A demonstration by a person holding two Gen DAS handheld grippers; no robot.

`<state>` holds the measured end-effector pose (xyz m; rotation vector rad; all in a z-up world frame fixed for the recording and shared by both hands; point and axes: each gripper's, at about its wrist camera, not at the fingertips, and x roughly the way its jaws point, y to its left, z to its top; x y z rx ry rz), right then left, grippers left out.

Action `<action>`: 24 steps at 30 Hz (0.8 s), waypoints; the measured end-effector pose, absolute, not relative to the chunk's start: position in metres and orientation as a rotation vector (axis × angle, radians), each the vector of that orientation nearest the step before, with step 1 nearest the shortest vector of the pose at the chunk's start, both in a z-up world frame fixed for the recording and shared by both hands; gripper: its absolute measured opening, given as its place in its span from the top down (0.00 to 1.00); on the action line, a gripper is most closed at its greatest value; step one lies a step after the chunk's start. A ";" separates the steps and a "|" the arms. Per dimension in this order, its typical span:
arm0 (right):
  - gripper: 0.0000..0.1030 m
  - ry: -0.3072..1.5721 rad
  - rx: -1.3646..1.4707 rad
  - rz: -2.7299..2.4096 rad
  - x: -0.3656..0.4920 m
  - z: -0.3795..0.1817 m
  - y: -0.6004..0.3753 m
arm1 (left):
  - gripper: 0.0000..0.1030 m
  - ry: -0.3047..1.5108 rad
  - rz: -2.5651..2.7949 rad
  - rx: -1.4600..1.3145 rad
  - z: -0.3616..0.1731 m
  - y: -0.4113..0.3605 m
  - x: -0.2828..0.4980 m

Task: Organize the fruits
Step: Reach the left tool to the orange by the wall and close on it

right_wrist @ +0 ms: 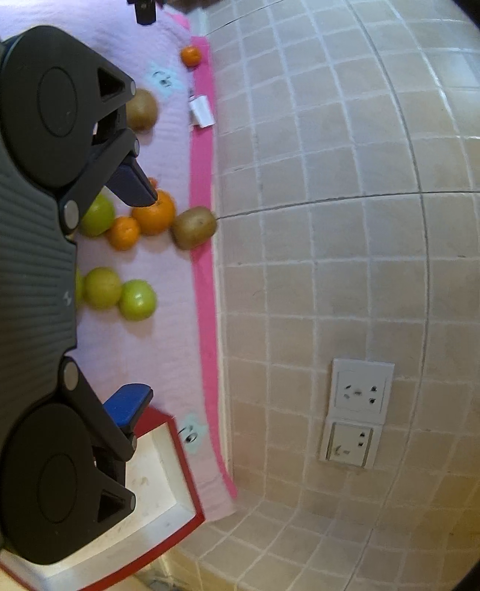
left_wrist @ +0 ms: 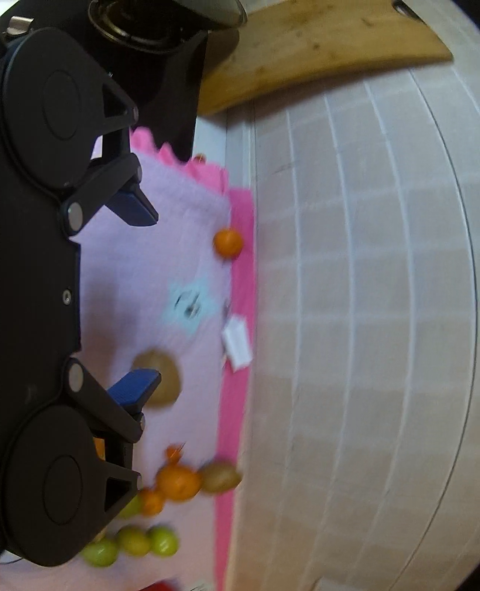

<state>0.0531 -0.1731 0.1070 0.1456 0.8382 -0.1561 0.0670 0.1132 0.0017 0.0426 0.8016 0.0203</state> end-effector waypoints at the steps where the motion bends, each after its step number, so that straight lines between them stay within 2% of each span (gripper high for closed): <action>1: 0.00 0.834 0.147 -0.134 0.058 0.107 -0.171 | 0.02 0.794 0.029 0.031 0.002 0.124 0.072; 8: 0.03 0.828 0.078 0.086 0.097 0.093 -0.108 | 0.02 0.776 0.042 -0.061 -0.010 0.180 0.134; 13: 0.04 0.878 0.074 0.199 0.123 0.063 -0.053 | 0.04 0.804 0.054 0.028 -0.042 0.179 0.189; 16: 0.04 0.937 0.087 0.240 0.135 0.042 -0.032 | 0.12 0.846 0.056 0.054 -0.064 0.178 0.213; 24: 0.04 0.974 0.101 0.255 0.157 0.009 -0.013 | 0.13 0.906 0.039 0.078 -0.099 0.182 0.261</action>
